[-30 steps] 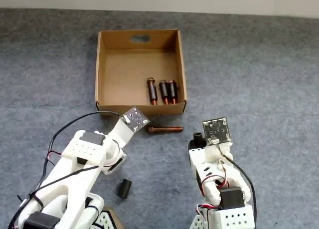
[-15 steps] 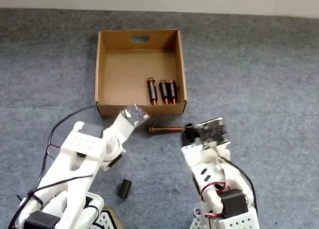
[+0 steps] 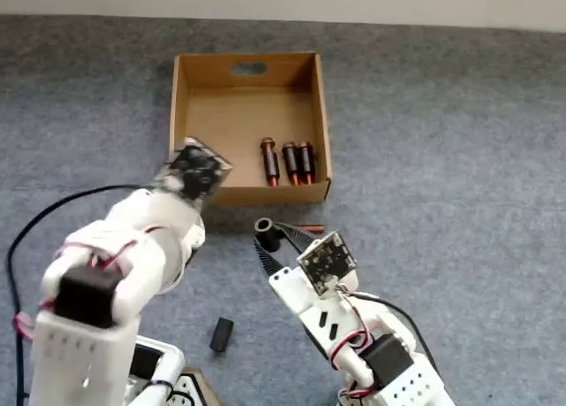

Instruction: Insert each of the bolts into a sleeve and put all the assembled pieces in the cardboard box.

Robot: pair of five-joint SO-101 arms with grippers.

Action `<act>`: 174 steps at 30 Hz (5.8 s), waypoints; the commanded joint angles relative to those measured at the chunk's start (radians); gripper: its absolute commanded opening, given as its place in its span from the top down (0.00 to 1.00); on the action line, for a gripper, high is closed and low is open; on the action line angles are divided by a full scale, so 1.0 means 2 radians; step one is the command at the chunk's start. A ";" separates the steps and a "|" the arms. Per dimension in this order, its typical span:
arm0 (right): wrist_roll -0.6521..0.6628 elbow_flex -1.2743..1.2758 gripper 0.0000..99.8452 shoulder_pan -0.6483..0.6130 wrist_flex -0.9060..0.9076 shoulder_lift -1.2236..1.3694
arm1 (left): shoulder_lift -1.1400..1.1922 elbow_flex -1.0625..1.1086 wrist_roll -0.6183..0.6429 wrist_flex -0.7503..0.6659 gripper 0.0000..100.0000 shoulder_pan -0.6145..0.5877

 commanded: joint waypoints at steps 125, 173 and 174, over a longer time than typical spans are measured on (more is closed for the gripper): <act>-0.150 -0.069 0.99 0.103 0.061 -0.003 | -0.021 0.307 0.127 -0.184 0.98 -0.240; -0.194 -0.936 0.99 0.088 0.120 1.095 | -0.021 0.434 0.041 -0.278 0.98 -0.235; -0.194 -0.941 0.99 0.088 0.120 1.104 | -0.021 0.434 0.041 -0.278 0.98 -0.235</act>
